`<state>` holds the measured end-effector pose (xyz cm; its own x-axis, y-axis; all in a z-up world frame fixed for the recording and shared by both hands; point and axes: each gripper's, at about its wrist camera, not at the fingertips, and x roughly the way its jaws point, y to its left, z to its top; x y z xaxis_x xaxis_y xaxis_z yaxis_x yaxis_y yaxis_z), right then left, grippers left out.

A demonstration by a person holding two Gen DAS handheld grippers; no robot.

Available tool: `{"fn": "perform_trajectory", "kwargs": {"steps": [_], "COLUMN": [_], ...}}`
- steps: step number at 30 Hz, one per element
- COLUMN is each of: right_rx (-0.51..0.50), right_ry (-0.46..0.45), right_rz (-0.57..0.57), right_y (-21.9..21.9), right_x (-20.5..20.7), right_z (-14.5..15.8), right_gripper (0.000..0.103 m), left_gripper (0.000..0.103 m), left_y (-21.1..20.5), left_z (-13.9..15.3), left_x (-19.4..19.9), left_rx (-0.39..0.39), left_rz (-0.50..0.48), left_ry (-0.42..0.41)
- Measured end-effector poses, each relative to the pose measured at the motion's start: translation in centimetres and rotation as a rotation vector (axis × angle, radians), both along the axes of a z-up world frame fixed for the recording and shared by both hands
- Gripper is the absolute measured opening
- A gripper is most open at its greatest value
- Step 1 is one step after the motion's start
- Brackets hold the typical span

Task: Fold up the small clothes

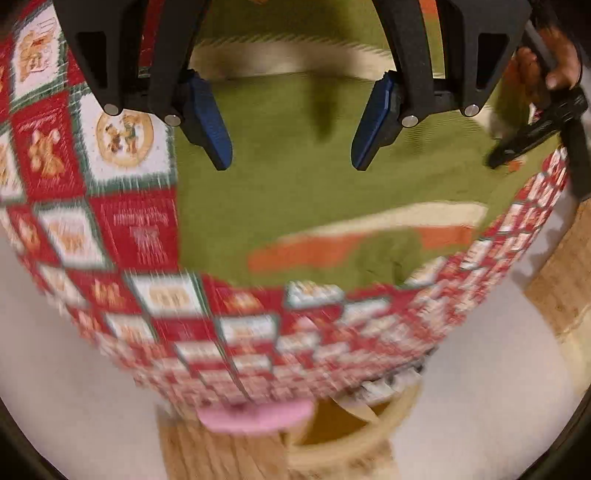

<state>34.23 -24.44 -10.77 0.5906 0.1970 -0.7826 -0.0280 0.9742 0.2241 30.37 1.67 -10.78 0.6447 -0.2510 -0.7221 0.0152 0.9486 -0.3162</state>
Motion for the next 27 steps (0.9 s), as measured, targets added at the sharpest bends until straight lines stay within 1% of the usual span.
{"fn": "perform_trajectory", "kwargs": {"steps": [1,2,3,5,6,7,8,9,12,14,17,18,19,20,21,22,24,27], "right_rx": [0.009,-0.011,-0.058,-0.143,-0.170,-0.172,-0.158,-0.136,-0.111,-0.138,-0.154,-0.138,-0.094,-0.055,-0.087,-0.140,-0.131,-0.138], "right_ry": [0.063,0.026,0.008,0.022,0.015,0.002,-0.016,-0.032,-0.056,-0.055,-0.028,-0.009,0.015,0.030,0.001,-0.031,-0.046,-0.045], "right_rz": [-0.011,0.006,0.031,0.053,0.057,0.059,0.061,0.069,0.133,0.190,0.257,0.285,0.328,0.362,0.366,0.369,0.403,0.428], "right_y": [-0.4,-0.2,0.5,1.8,2.5,3.0,3.5,4.2,7.8,10.9,15.1,16.3,17.4,18.4,19.5,20.6,22.1,23.0], "right_x": [0.3,-0.3,-1.0,-1.9,-2.3,-2.4,-2.5,-2.4,-1.4,-0.7,0.5,0.8,0.9,0.7,0.2,-0.3,-0.9,-1.2], "right_z": [-1.4,-1.7,-1.5,-1.3,-0.8,-0.1,0.6,1.6,3.2,2.9,1.4,0.6,-0.3,-1.0,-1.2,-1.4,-1.6,-1.7], "right_gripper": [0.069,0.068,0.068,0.068,0.068,0.068,0.068,0.068,0.069,0.069,0.069,0.069,0.069,0.073,0.075,0.075,0.075,0.075], "left_gripper": [0.023,0.025,0.025,0.026,0.031,0.035,0.046,0.053,0.063,0.064,0.064,0.065,0.066,0.068,0.069,0.069,0.069,0.069], "left_y": [0.2,0.3,0.5,0.7,0.8,0.9,1.2,1.7,3.0,4.4,6.7,7.8,9.0,10.4,11.3,12.7,14.7,17.9], "left_z": [0.1,0.4,0.5,0.9,1.3,1.6,1.9,2.4,3.4,3.9,4.2,4.2,4.2,4.1,4.0,3.8,3.5,3.1], "left_x": [-0.2,-0.4,-0.7,-1.3,-1.8,-2.2,-2.7,-3.5,-5.3,-6.7,-8.2,-8.8,-9.3,-9.9,-10.3,-10.7,-11.6,-12.9], "left_rx": [0.000,-0.001,0.002,0.017,0.031,0.049,0.064,0.069,0.107,0.143,0.187,0.200,0.211,0.219,0.225,0.232,0.247,0.270], "left_rz": [0.008,0.016,0.019,0.015,0.008,0.006,0.008,0.012,0.009,0.022,0.049,0.066,0.086,0.112,0.131,0.152,0.197,0.265], "left_ry": [-0.006,-0.016,-0.022,-0.031,-0.043,-0.049,-0.057,-0.079,-0.104,-0.121,-0.124,-0.121,-0.115,-0.110,-0.102,-0.090,-0.077,-0.060]}}
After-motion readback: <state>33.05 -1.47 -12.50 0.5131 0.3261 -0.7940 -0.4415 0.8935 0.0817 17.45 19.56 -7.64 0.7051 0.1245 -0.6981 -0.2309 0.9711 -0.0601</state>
